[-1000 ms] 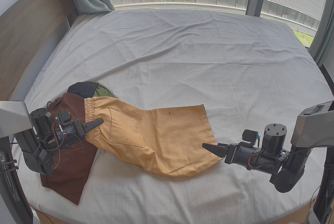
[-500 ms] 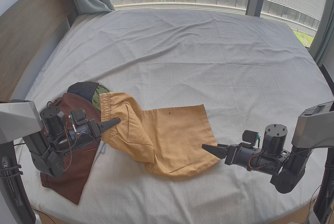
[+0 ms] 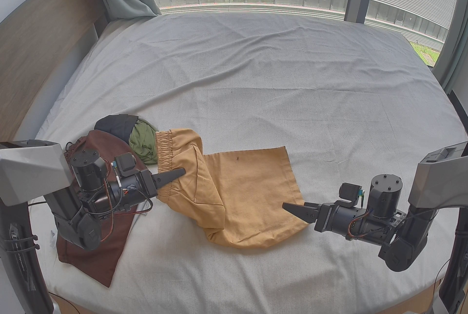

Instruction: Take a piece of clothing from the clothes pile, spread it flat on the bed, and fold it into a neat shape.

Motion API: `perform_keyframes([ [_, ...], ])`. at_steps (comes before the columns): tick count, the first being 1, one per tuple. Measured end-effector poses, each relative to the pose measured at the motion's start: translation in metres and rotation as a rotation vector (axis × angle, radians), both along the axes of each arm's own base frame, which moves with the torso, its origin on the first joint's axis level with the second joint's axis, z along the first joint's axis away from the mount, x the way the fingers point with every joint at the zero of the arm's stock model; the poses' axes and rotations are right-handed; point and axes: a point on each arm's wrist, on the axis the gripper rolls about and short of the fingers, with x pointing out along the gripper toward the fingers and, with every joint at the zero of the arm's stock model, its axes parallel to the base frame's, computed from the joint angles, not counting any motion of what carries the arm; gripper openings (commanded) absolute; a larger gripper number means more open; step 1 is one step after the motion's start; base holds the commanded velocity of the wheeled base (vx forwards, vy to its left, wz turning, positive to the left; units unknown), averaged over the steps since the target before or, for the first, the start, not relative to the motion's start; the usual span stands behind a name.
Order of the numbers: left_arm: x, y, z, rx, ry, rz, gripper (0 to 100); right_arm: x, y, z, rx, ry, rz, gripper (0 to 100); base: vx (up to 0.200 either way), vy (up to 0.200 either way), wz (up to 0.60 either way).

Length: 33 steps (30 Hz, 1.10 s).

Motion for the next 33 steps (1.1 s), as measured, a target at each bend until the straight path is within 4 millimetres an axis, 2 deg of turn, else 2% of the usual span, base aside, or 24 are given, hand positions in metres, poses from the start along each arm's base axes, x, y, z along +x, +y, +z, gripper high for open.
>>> perform_keyframes([
  [33, 0.005, -0.058, -0.017, -0.044, 0.067, -0.153, 0, 0.001, 0.001, -0.001, 0.000, 0.001, 0.002, 100, 0.000, 0.000, 0.00],
])
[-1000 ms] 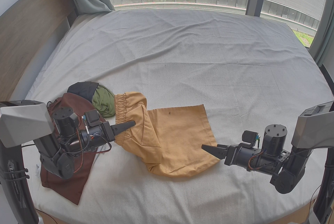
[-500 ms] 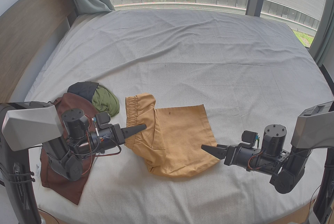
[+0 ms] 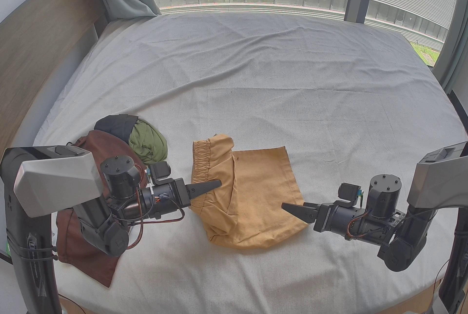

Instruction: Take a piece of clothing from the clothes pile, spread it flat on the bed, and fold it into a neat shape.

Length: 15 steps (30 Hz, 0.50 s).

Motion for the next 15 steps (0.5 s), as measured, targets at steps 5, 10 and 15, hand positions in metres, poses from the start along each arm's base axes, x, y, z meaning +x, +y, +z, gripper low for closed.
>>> perform_keyframes([
  [5, 0.002, -0.005, 0.000, -0.021, 0.022, -0.009, 0, 0.000, 0.000, 0.000, 0.000, 0.000, 0.000, 100, 0.000, 0.000, 0.00],
  [10, 0.006, -0.013, 0.003, -0.063, 0.065, -0.018, 0, 0.000, 0.000, 0.000, 0.000, -0.001, 0.000, 100, 0.000, 0.000, 0.00],
  [15, 0.010, -0.021, 0.005, -0.091, 0.086, -0.032, 0, 0.001, 0.000, 0.000, 0.001, -0.001, 0.001, 100, 0.000, 0.000, 0.00],
])
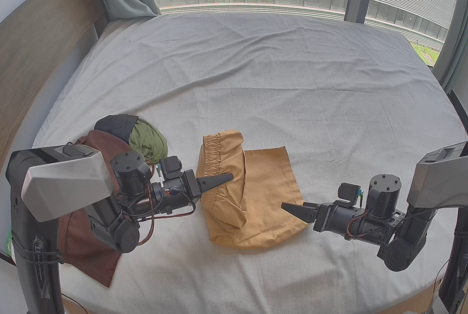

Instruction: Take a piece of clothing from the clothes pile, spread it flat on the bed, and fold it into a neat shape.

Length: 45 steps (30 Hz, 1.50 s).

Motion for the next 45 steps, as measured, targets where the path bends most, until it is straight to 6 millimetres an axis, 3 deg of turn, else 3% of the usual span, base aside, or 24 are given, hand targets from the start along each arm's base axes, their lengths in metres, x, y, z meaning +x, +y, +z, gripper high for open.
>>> perform_keyframes([
  [16, 0.005, -0.031, -0.027, 0.004, 0.040, -0.018, 0, 0.002, 0.000, 0.001, 0.004, -0.007, -0.001, 100, 0.000, 0.000, 0.00],
  [36, 0.007, -0.040, -0.044, 0.017, 0.063, -0.021, 0, 0.002, 0.001, 0.000, 0.003, -0.007, 0.000, 100, 0.000, 0.000, 0.00],
  [37, 0.007, -0.040, -0.045, 0.017, 0.064, -0.021, 100, 0.003, 0.001, 0.000, 0.004, -0.007, 0.000, 100, 0.000, 0.000, 0.00],
  [45, 0.008, -0.041, -0.045, 0.015, 0.061, -0.023, 100, 0.003, 0.001, 0.000, 0.004, -0.009, 0.000, 100, 0.000, 0.000, 0.00],
])
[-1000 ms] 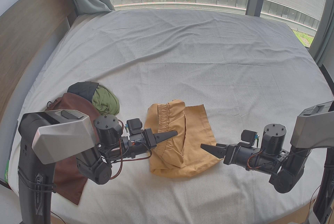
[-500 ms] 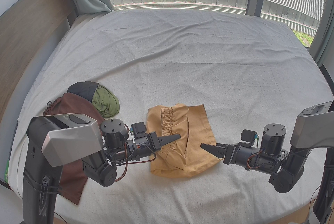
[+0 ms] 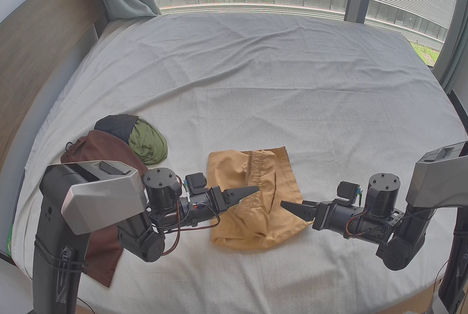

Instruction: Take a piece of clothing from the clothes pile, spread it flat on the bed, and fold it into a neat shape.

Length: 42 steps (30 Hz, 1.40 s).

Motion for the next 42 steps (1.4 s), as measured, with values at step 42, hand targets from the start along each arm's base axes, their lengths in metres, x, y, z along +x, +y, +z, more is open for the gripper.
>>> perform_keyframes([
  [42, -0.025, 0.032, 0.007, 0.130, -0.096, 0.059, 100, 0.019, 0.012, 0.005, 0.037, -0.065, 0.009, 100, 0.000, 0.000, 0.00],
])
